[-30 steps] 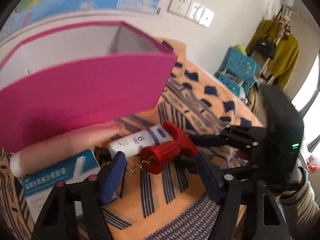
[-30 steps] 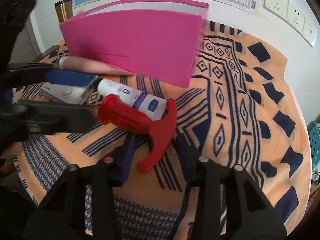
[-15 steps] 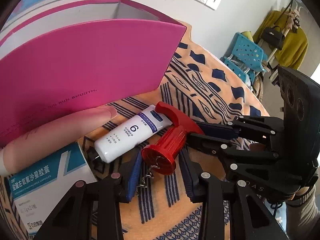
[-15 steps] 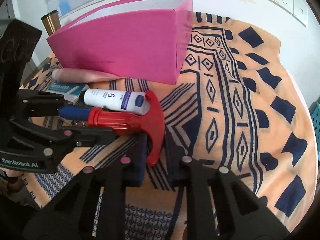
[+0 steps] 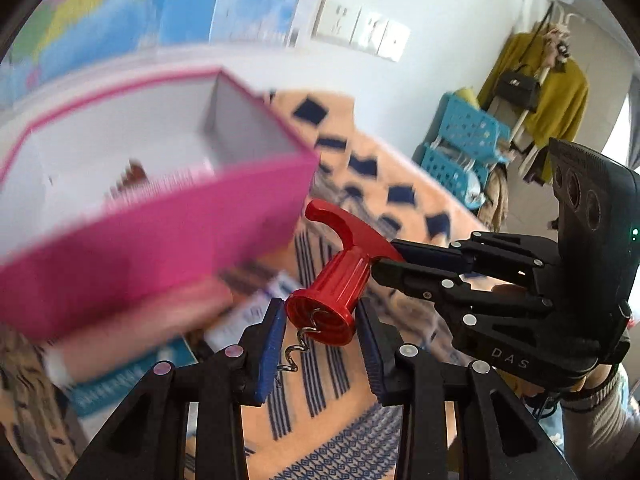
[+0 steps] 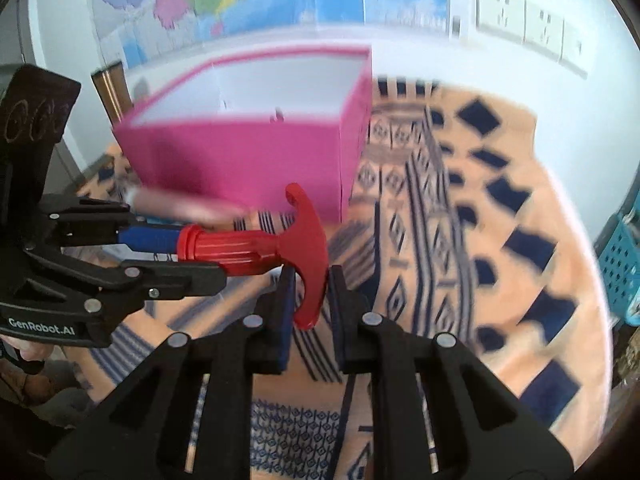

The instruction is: Organize rigid objects

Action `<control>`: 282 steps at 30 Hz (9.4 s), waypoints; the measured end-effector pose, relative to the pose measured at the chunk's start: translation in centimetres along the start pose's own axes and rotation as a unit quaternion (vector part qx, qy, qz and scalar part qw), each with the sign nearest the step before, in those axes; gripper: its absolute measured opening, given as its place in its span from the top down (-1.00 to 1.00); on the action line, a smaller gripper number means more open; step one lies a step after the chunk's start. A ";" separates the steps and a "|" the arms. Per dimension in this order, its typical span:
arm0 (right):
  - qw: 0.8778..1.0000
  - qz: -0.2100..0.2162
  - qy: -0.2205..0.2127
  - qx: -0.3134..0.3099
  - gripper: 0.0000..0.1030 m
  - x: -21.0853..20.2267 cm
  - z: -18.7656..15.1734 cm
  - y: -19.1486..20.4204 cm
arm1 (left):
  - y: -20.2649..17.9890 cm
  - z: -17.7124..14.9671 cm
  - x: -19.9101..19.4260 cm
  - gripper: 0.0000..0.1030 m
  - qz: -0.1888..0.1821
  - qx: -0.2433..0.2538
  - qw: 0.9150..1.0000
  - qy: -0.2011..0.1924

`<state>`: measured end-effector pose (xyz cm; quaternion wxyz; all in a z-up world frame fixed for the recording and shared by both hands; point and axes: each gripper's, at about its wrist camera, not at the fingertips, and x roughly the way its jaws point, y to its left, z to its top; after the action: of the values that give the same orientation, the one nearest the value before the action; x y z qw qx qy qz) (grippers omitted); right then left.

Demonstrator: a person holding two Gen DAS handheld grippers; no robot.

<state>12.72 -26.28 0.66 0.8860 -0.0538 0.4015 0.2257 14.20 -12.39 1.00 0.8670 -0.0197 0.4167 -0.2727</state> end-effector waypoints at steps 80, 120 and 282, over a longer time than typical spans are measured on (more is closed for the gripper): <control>0.983 0.094 0.067 -0.146 -0.15 10.1 -0.4 13.5 | 13.7 -9.1 -2.9 -0.99 0.005 -0.120 0.993 0.021; 0.988 0.027 -0.071 -0.137 0.14 5.6 13.7 9.9 | 11.9 10.6 -4.7 -0.97 0.157 -0.003 0.986 -0.059; 0.991 0.028 -0.038 -0.127 0.41 2.0 8.4 7.1 | 6.7 10.3 -4.9 -0.10 0.013 -0.013 0.998 -0.054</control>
<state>16.44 -16.89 5.46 0.8800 -0.1460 0.3370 0.3013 22.35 -6.33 9.49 0.8914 -0.0404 0.3730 -0.2541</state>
